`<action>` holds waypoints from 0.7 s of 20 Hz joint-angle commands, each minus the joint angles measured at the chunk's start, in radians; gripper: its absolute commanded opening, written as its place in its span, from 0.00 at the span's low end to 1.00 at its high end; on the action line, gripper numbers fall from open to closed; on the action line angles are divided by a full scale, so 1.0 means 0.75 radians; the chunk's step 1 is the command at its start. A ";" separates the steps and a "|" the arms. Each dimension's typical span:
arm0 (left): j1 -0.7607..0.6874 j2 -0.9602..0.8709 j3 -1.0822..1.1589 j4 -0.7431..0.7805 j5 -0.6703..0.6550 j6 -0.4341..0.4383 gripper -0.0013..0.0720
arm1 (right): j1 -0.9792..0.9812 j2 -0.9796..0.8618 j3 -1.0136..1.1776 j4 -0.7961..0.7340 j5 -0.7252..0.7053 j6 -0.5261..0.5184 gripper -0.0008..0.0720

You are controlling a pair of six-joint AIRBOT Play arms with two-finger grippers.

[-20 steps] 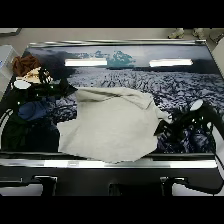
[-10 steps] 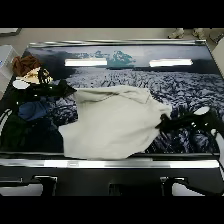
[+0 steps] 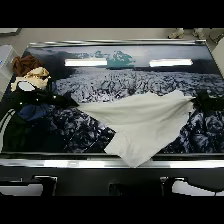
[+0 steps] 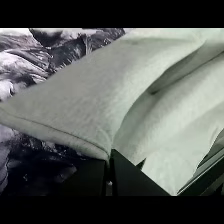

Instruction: Fold the clothes and pants, and hang the long-sleeved shirts on hangers.

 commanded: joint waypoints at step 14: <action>-0.035 -0.016 -0.003 0.036 -0.043 0.000 0.05 | 0.400 0.316 -0.918 -0.058 0.455 -0.201 0.91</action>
